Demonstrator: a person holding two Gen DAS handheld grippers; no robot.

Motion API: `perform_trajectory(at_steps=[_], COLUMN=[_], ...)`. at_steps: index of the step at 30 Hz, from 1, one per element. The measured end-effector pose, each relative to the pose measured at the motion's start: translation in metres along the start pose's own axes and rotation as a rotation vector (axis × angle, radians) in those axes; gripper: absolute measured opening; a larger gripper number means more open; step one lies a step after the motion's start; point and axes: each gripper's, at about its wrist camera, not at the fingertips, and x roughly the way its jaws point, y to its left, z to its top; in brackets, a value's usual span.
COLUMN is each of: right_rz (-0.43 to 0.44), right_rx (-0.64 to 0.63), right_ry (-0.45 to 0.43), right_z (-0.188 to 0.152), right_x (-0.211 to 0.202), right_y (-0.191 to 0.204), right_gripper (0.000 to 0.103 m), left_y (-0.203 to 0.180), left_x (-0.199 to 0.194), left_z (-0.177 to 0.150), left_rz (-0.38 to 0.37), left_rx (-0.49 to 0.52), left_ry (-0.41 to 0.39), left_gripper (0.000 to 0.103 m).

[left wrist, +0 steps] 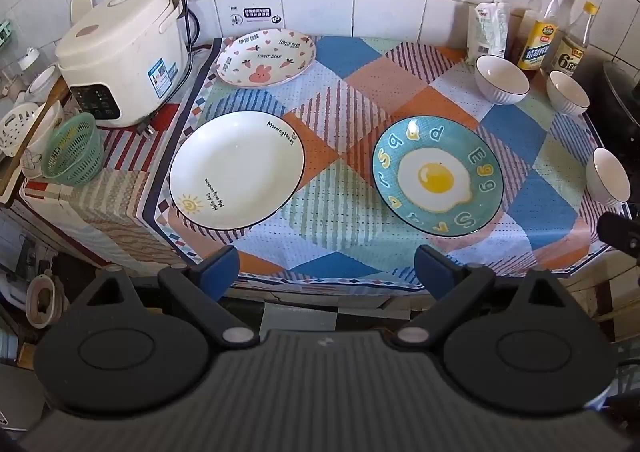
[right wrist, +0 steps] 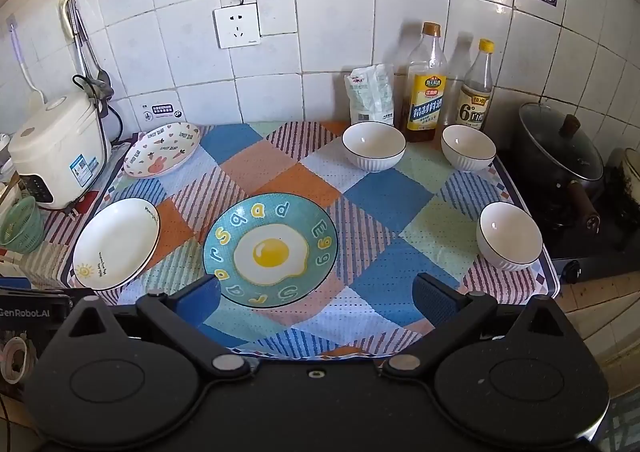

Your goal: Organize plates and bowls

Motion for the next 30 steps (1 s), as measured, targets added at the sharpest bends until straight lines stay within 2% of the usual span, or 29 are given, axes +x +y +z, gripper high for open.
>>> perform_trajectory(at_steps=[5,11,16,19,25,30], right_rz=[0.009,-0.023,-0.032,-0.03,-0.026,-0.026], right_rx=[-0.004,-0.02,-0.016,-0.008,-0.004,0.0], right_ry=[-0.002,-0.009,-0.014,-0.017,-0.02,-0.017], right_z=[-0.006,-0.009,-0.012,-0.012,-0.012,-0.015], right_x=[0.003,0.006,0.009,0.011,0.013,0.015], right_y=[-0.004,-0.003,-0.007,-0.009,-0.009,-0.007], right_gripper=[0.103,0.103,0.103,0.103,0.103,0.103], left_y=[-0.001,-0.002,0.0,-0.001,-0.001,-0.002], left_x=[0.002,0.003,0.003,0.005,0.007,0.009], left_z=[-0.003,-0.006,-0.01,-0.011,-0.012,-0.015], left_rz=[0.056,0.069,0.031,0.035,0.038,-0.002], left_rx=[-0.003,-0.001,-0.024,-0.024,-0.023,-0.018], left_ry=[-0.019,-0.053,-0.091,-0.099,-0.105,-0.095], left_gripper=[0.095,0.095,0.095,0.095,0.095,0.096])
